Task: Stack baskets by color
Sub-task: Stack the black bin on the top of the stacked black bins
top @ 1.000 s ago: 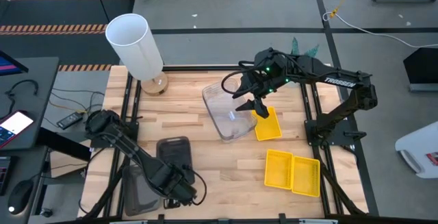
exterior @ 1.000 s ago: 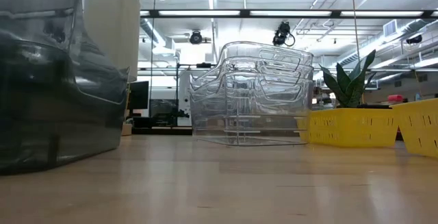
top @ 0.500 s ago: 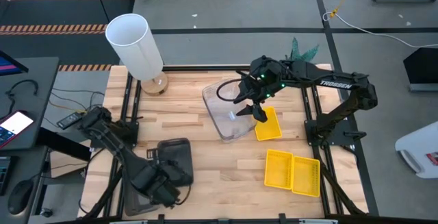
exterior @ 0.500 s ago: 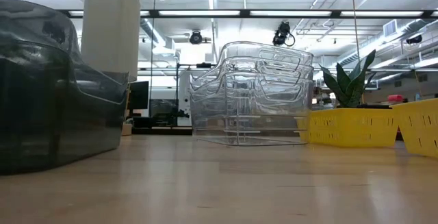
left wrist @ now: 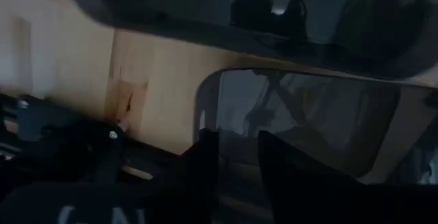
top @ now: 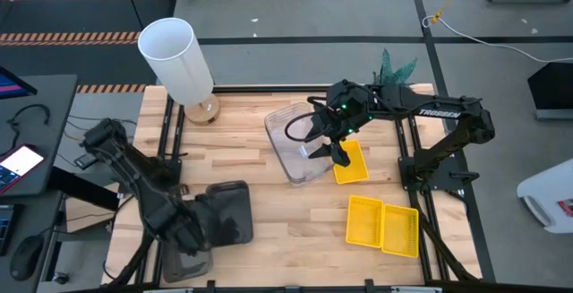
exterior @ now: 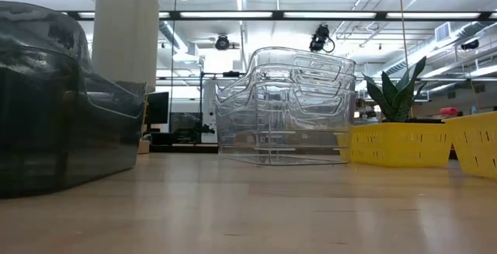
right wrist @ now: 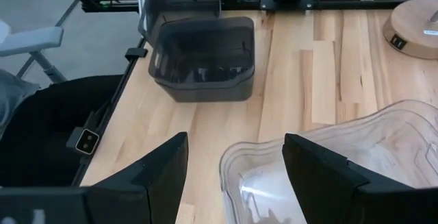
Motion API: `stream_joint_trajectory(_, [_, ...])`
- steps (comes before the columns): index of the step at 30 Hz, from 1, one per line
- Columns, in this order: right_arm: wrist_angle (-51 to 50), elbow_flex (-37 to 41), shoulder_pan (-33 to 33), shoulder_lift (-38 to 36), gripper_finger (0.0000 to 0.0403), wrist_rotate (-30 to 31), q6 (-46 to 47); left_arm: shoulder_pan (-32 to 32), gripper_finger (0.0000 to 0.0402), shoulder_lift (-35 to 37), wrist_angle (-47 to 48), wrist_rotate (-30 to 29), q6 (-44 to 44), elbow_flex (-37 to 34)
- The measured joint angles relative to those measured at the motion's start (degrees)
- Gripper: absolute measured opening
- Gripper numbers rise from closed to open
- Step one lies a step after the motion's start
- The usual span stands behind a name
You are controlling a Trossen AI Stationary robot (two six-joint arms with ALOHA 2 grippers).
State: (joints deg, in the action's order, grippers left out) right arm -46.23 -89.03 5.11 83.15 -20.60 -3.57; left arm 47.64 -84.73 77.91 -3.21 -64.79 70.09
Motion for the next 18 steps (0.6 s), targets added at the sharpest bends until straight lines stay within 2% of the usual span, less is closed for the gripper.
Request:
stream_joint_trajectory(4, [0.16, 0.0, -0.23, -0.01, 0.0243, -0.02, 0.33, -0.09, 0.0119, 5.21, -3.1, -0.01, -2.3, -6.5])
stream_joint_trajectory(11, [0.1, 0.0, -0.21, -0.02, 0.0243, -0.02, 0.61, -0.22, 0.0185, 11.75, -12.23, 1.78, -3.95, -16.62])
stream_joint_trajectory(15, [0.1, 0.0, -0.21, -0.02, 0.0243, -0.01, 0.61, 0.13, 0.0211, 12.42, -14.83, 3.48, -3.27, -21.01])
stream_joint_trajectory(18, [0.1, 0.0, -0.21, -0.02, 0.0243, -0.02, 0.63, 0.24, 0.0213, 12.42, -15.46, 4.87, -3.24, -24.48])
